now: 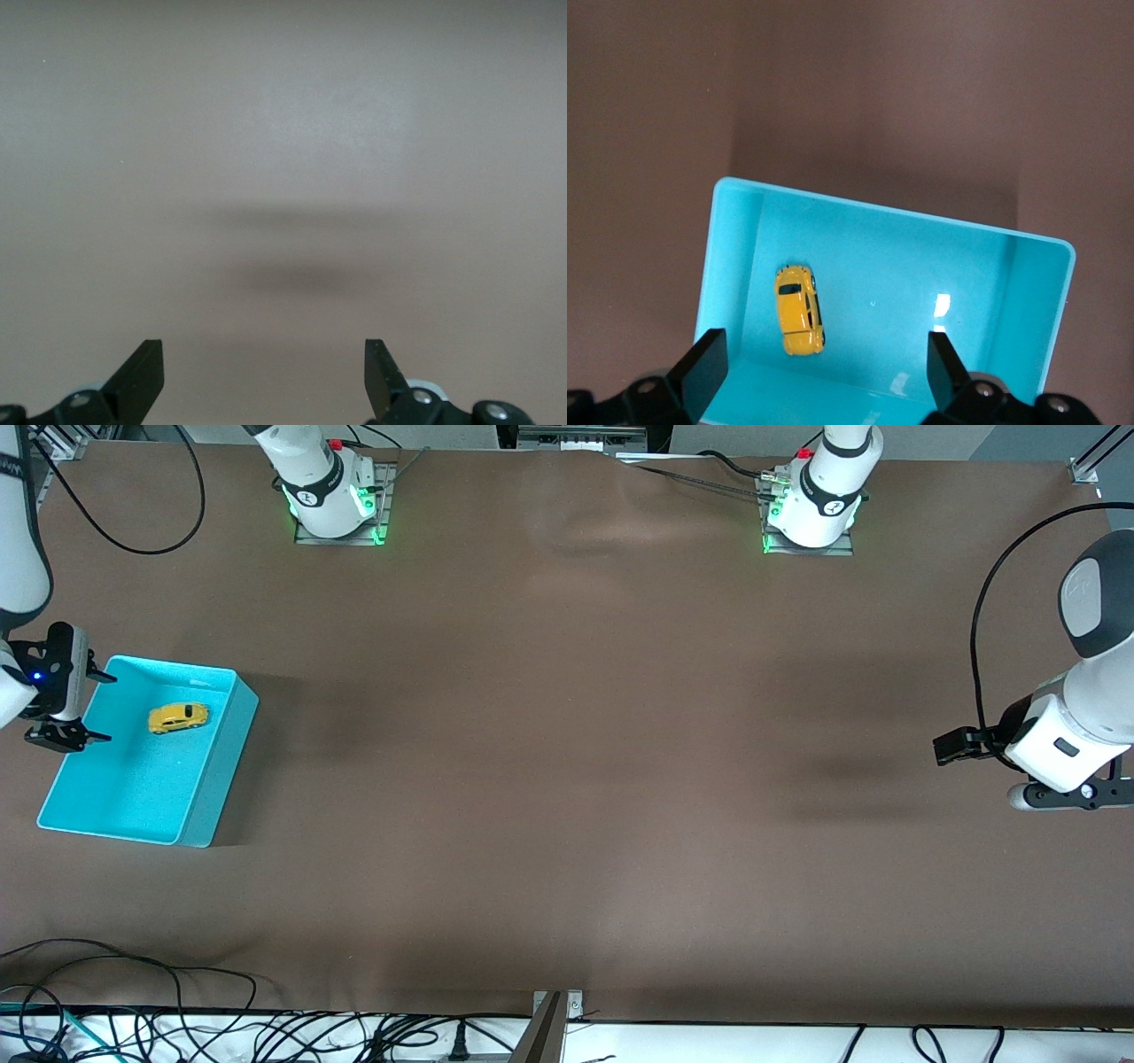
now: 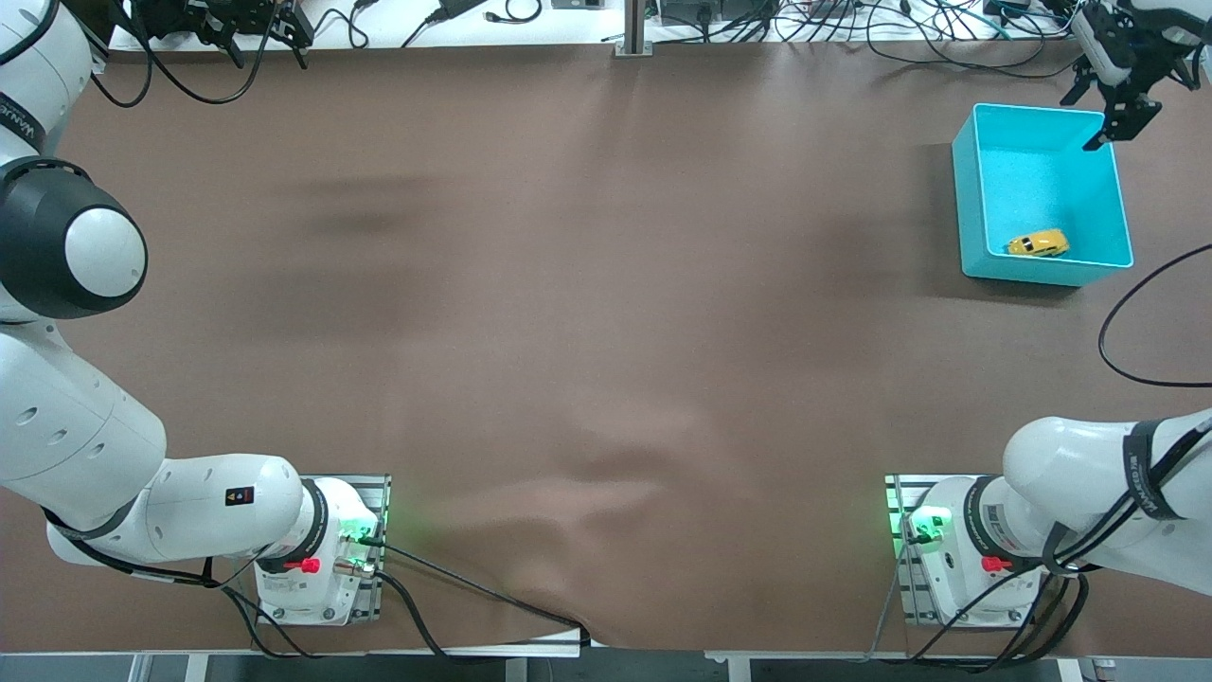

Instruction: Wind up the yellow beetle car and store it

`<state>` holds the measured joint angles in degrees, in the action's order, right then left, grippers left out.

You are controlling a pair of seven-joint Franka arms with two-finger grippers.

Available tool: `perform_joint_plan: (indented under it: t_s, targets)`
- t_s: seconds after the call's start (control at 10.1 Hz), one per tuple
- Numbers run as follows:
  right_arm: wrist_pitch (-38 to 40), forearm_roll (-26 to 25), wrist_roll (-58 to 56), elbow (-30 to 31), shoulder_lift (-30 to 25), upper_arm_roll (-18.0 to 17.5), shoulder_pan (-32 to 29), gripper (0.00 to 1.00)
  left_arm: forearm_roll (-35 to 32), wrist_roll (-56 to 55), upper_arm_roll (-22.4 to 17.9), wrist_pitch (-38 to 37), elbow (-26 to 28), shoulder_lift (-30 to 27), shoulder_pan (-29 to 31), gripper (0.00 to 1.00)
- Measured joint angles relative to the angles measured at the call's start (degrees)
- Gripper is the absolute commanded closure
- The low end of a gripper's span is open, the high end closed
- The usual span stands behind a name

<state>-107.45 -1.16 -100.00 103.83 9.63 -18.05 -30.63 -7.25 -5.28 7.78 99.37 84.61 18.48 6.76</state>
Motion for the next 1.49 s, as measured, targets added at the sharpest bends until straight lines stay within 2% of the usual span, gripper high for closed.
perform_joint_plan:
  t_s: [0.2,0.4,0.6,0.89,0.99,1.29,1.49]
  targets:
    - [4.1,4.9,17.4,0.3,-5.4,-0.1,2.9,0.0,0.0,0.0,0.0,0.0,0.0,0.0,0.0,0.0]
    - [2.9,5.0,36.2,0.4,-8.6,-0.2,7.9,0.0,0.0,0.0,0.0,0.0,0.0,0.0,0.0,0.0]
    - [-2.8,4.9,56.3,0.6,-8.7,0.4,13.3,0.0,0.0,0.0,0.0,0.0,0.0,0.0,0.0,0.0]
    - [-3.5,4.8,78.6,0.7,-9.2,2.0,17.8,0.0,0.0,0.0,0.0,0.0,0.0,0.0,0.1,0.0]
    - [-2.4,4.8,83.8,0.7,-9.7,3.8,20.1,0.0,0.0,0.0,0.0,0.0,0.0,0.0,0.1,0.0]
    - [2.9,4.8,90.3,-1.3,-11.2,15.1,29.3,0.0,0.0,0.0,0.0,0.0,0.0,0.1,0.1,0.0]
    - [4.6,4.8,91.7,-3.3,-11.3,16.8,30.7,0.0,0.0,0.0,0.0,0.0,0.0,0.2,0.1,0.0]
